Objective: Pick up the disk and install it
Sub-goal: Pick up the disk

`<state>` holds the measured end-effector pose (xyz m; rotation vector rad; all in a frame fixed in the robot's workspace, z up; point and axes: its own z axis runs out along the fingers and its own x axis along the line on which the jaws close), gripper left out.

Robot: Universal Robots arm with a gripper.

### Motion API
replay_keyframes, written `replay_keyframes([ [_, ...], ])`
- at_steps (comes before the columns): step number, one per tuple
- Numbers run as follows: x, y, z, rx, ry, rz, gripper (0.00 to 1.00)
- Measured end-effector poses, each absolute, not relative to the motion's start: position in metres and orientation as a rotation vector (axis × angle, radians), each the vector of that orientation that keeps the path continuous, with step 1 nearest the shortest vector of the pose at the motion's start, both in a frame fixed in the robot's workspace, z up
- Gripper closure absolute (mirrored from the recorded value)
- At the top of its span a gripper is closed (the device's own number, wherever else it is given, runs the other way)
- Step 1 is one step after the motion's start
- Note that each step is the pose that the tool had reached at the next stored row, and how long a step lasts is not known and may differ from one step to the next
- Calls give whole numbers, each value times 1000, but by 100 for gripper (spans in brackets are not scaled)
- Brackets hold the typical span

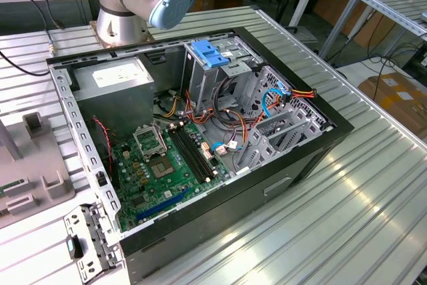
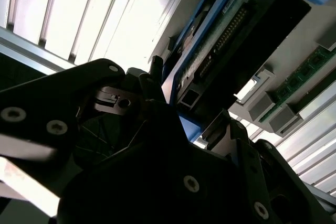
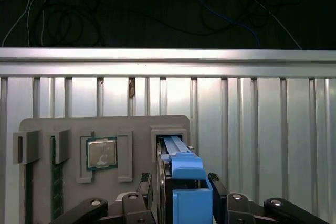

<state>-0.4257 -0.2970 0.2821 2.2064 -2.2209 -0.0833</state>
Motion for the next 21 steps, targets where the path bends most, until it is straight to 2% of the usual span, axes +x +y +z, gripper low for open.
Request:
replay_keyframes([
  [11, -426, -297, 282, 2207, -2221, -83, 46],
  [12, -426, -297, 282, 2207, -2221, -83, 47],
  [14, -426, -297, 282, 2207, -2221, -83, 60],
  [15, -426, -297, 282, 2207, -2221, -83, 63],
  [21, -426, -297, 281, 2207, -2221, -83, 63],
])
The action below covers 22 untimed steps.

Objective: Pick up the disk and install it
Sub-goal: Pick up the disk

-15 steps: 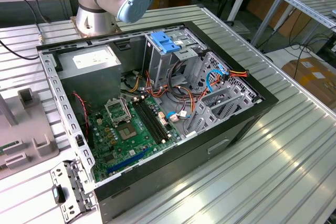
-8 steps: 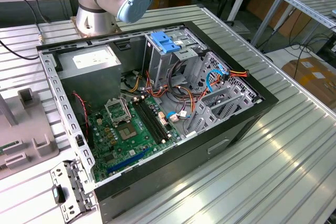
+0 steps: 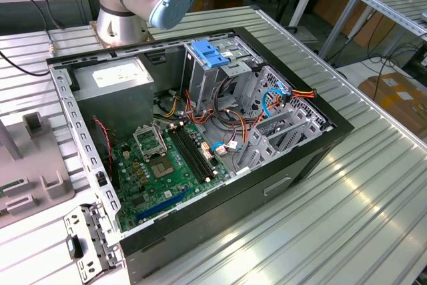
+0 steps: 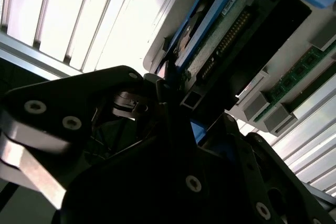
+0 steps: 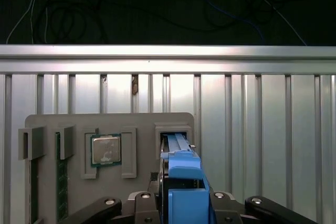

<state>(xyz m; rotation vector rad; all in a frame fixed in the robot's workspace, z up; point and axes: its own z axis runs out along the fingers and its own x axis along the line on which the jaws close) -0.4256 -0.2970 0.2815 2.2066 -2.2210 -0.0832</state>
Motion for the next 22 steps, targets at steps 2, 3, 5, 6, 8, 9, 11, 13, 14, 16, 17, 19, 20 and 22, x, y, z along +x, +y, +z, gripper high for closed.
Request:
replay_keyframes([
  [2, -426, -297, 281, 2207, -2221, -83, 63],
  [3, -426, -297, 281, 2207, -2221, -83, 63],
  [5, -426, -297, 281, 2207, -2221, -83, 63],
  [6, -426, -297, 281, 2207, -2221, -83, 63],
  [8, -426, -297, 281, 2207, -2221, -83, 63],
  [9, -426, -297, 282, 2207, -2222, -84, 63],
  [11, -426, -297, 283, 2208, -2222, -86, 63],
  [13, -426, -297, 286, 2209, -2223, -89, 63],
  [14, -426, -297, 287, 2210, -2224, -89, 63],
  [16, -426, -297, 287, 2210, -2224, -90, 63],
  [17, -426, -297, 288, 2210, -2224, -90, 63],
  [19, -426, -297, 289, 2210, -2224, -90, 63],
  [20, -426, -297, 289, 2210, -2224, -91, 63],
  [22, -426, -297, 290, 2210, -2224, -91, 63],
])
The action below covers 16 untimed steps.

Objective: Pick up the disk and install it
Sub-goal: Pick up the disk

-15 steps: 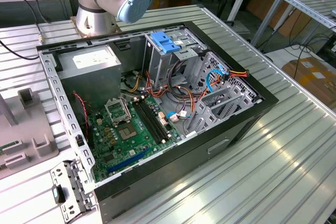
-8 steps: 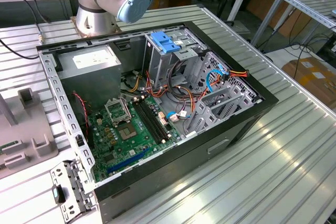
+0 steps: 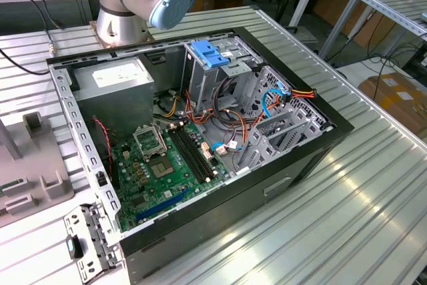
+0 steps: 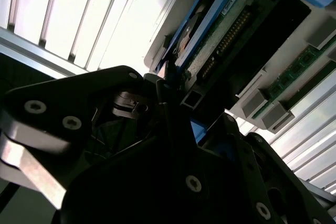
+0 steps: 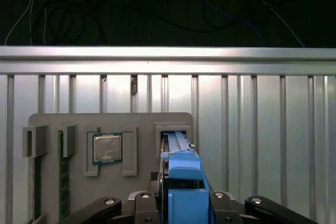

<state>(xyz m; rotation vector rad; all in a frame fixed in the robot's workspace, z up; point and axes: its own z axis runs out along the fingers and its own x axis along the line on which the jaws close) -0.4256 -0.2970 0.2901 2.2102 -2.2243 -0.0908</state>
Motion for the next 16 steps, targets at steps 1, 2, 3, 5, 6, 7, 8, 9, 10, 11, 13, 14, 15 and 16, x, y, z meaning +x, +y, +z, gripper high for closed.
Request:
replay_keyframes([
  [1, -426, -297, 291, 2210, -2224, -91, 63],
  [2, -426, -297, 291, 2210, -2224, -91, 63],
  [3, -426, -297, 291, 2210, -2224, -91, 63],
  [5, -426, -297, 292, 2210, -2224, -91, 63],
  [6, -426, -297, 292, 2210, -2224, -91, 63],
  [7, -426, -297, 292, 2210, -2224, -91, 63],
  [8, -426, -297, 293, 2210, -2224, -91, 63],
  [9, -426, -297, 293, 2210, -2224, -91, 63],
  [10, -426, -297, 296, 2210, -2224, -91, 63],
  [11, -426, -297, 305, 2210, -2224, -91, 63],
  [13, -426, -297, 310, 2210, -2224, -91, 63],
  [14, -426, -297, 310, 2210, -2224, -91, 63],
  [15, -426, -297, 311, 2210, -2224, -91, 63],
  [16, -426, -297, 311, 2210, -2224, -91, 63],
])
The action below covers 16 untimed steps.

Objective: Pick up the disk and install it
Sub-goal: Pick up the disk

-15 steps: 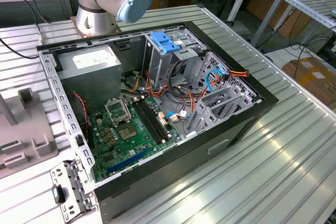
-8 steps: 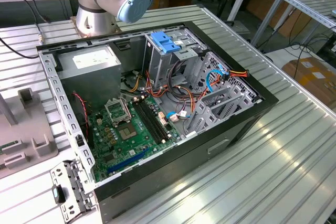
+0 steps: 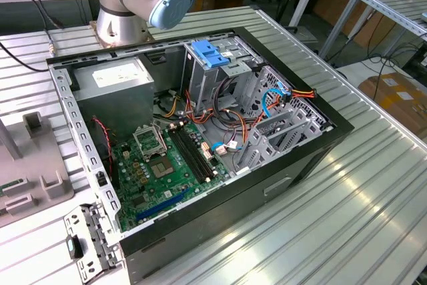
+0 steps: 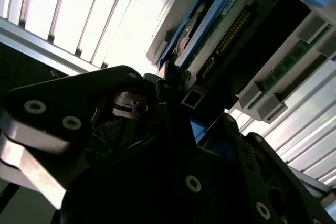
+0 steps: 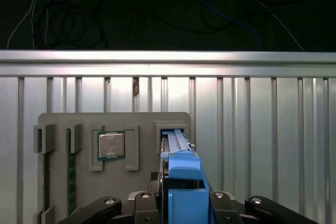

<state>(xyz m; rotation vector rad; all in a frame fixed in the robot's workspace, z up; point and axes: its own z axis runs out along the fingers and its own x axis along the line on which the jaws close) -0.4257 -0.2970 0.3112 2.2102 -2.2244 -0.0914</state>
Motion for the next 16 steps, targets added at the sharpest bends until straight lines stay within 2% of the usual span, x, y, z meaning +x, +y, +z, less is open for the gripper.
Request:
replay_keyframes([
  [16, -426, -297, 320, 2210, -2224, -91, 63],
])
